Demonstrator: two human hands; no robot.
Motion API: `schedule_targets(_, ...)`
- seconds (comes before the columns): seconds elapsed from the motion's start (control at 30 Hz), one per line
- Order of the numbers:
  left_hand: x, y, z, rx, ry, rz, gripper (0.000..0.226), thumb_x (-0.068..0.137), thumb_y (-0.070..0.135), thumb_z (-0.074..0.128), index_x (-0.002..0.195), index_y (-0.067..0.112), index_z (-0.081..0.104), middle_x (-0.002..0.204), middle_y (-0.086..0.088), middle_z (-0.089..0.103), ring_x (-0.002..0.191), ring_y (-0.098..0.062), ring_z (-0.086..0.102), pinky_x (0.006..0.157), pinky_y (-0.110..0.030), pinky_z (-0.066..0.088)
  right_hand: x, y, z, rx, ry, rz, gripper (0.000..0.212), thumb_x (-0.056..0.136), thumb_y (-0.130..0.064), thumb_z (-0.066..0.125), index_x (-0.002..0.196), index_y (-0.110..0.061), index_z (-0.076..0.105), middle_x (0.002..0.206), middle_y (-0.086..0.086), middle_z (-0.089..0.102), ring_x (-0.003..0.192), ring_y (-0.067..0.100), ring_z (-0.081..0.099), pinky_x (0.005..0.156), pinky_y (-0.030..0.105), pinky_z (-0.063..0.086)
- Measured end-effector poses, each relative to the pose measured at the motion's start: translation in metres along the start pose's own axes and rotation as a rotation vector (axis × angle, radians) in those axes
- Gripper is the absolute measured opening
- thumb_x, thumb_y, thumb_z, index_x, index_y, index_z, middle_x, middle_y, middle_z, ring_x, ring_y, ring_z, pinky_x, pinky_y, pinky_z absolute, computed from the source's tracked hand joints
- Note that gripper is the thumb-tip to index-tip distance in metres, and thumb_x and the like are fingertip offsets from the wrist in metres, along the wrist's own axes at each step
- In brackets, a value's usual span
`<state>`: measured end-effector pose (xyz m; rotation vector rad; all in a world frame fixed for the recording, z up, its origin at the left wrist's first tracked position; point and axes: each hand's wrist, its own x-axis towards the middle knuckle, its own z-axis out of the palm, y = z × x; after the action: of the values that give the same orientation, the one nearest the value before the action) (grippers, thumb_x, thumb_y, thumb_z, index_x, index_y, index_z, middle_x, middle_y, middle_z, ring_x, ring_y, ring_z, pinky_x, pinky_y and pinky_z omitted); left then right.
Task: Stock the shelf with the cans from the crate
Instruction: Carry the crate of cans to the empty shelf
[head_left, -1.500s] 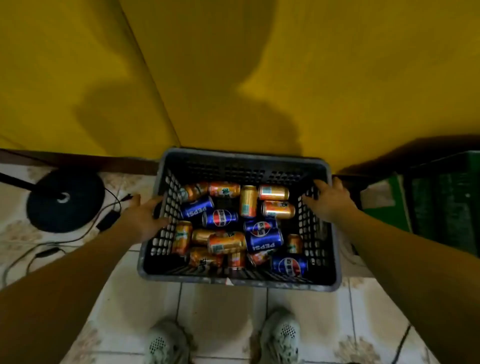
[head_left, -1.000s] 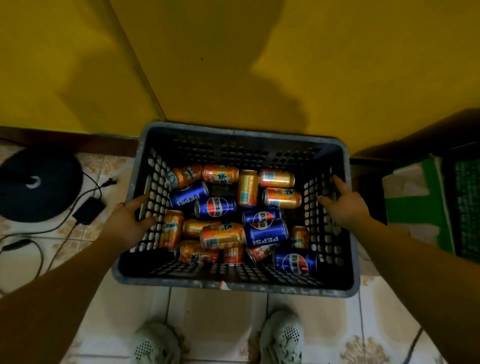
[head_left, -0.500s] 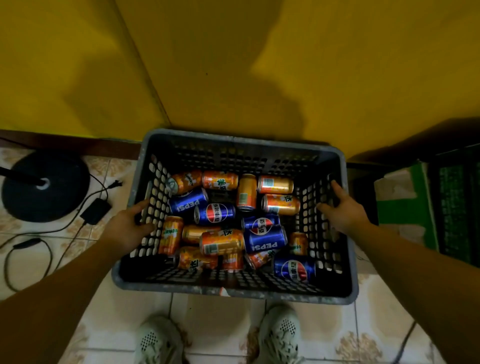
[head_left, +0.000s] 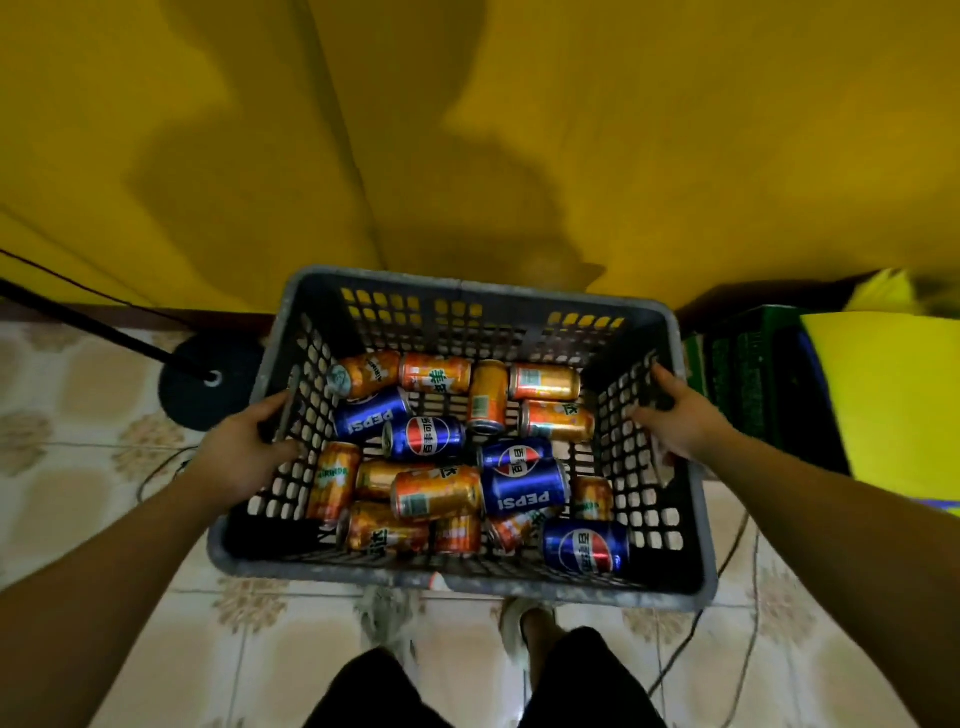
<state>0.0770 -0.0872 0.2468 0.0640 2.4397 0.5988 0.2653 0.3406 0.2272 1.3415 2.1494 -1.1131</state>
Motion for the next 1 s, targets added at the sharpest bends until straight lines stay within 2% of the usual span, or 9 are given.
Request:
schedule_targets(0.1, -0.034, 0.009, -0.051, -0.027, -0.029, 0.022, 0.07, 0.082, 0.019, 0.073, 0.142, 0.032, 0.04, 0.094, -0.007, 0.068, 0.056, -0.025, 0.062, 0.05, -0.034, 0.051, -0.064, -0.015, -0.03, 0.045, 0.039, -0.019, 0.085, 0.084, -0.031, 0.072, 0.149, -0.045, 0.02, 0.141, 0.01, 0.051, 0.112, 0.034, 0.06, 0.094, 0.046, 0.052)
schedule_targets(0.17, -0.054, 0.018, -0.081, -0.049, -0.046, 0.077, 0.073, 0.08, 0.017, 0.075, 0.142, 0.033, 0.04, 0.101, -0.007, 0.067, 0.06, -0.02, 0.062, 0.053, -0.031, 0.051, -0.107, -0.022, -0.044, 0.052, 0.099, -0.04, 0.088, 0.081, -0.032, 0.075, 0.15, -0.044, 0.02, 0.14, 0.01, 0.052, 0.116, 0.032, 0.059, 0.096, 0.045, 0.051)
schedule_targets(0.27, -0.078, 0.039, -0.12, -0.094, -0.071, 0.161, 0.074, 0.079, 0.015, 0.075, 0.142, 0.034, 0.04, 0.109, -0.008, 0.065, 0.073, -0.027, 0.066, 0.065, -0.041, 0.057, -0.167, -0.026, -0.06, 0.03, 0.215, -0.038, 0.087, 0.082, -0.034, 0.075, 0.151, -0.039, 0.022, 0.139, 0.01, 0.053, 0.116, 0.03, 0.059, 0.094, 0.038, 0.051)
schedule_targets(0.4, -0.114, 0.077, -0.156, -0.065, -0.092, 0.297, 0.072, 0.082, 0.013, 0.073, 0.144, 0.028, 0.039, 0.12, -0.009, 0.058, 0.075, -0.019, 0.058, 0.06, -0.028, 0.047, -0.237, -0.019, -0.082, -0.012, 0.354, -0.013, 0.084, 0.082, -0.039, 0.073, 0.151, -0.036, 0.024, 0.14, 0.009, 0.053, 0.118, 0.031, 0.057, 0.093, 0.038, 0.051)
schedule_targets(0.53, -0.148, 0.118, -0.172, -0.017, -0.085, 0.431, 0.075, 0.08, 0.01, 0.074, 0.145, 0.023, 0.039, 0.127, -0.012, 0.057, 0.086, -0.022, 0.057, 0.063, -0.028, 0.046, -0.298, 0.0, -0.11, -0.065, 0.458, 0.015, 0.08, 0.087, -0.041, 0.068, 0.152, -0.033, 0.023, 0.142, 0.007, 0.051, 0.116, 0.031, 0.058, 0.087, 0.033, 0.048)
schedule_targets(0.67, -0.181, 0.16, -0.169, 0.041, -0.113, 0.52, 0.079, 0.078, 0.013, 0.077, 0.145, 0.026, 0.038, 0.141, -0.011, 0.047, 0.12, -0.028, 0.05, 0.093, -0.033, 0.041, -0.349, 0.032, -0.14, -0.042, 0.536, 0.061, 0.079, 0.088, -0.042, 0.066, 0.152, -0.034, 0.021, 0.139, 0.01, 0.053, 0.092, 0.032, 0.064, 0.069, 0.033, 0.053)
schedule_targets(0.73, -0.198, 0.184, -0.161, 0.077, -0.116, 0.563, 0.08, 0.078, 0.013, 0.076, 0.146, 0.025, 0.036, 0.147, -0.013, 0.04, 0.128, -0.031, 0.043, 0.101, -0.036, 0.037, -0.372, 0.054, -0.154, -0.005, 0.567, 0.092, 0.08, 0.087, -0.042, 0.067, 0.152, -0.034, 0.022, 0.141, 0.011, 0.05, 0.095, 0.033, 0.063, 0.07, 0.035, 0.054)
schedule_targets(0.83, -0.233, 0.223, -0.141, 0.136, -0.137, 0.645, 0.08, 0.079, 0.011, 0.075, 0.147, 0.026, 0.035, 0.148, -0.015, 0.038, 0.119, -0.041, 0.05, 0.091, -0.043, 0.045, -0.412, 0.093, -0.174, 0.024, 0.624, 0.145, 0.08, 0.087, -0.041, 0.067, 0.152, -0.033, 0.022, 0.138, 0.013, 0.053, 0.096, 0.035, 0.064, 0.073, 0.037, 0.055)
schedule_targets(1.0, -0.291, 0.283, -0.099, 0.204, -0.165, 0.764, 0.08, 0.079, 0.01, 0.075, 0.147, 0.026, 0.035, 0.144, -0.014, 0.043, 0.104, -0.042, 0.058, 0.061, -0.033, 0.046, -0.472, 0.163, -0.206, 0.038, 0.706, 0.247, 0.078, 0.087, -0.039, 0.067, 0.151, -0.031, 0.025, 0.135, 0.015, 0.056, 0.094, 0.031, 0.066, 0.078, 0.035, 0.055)
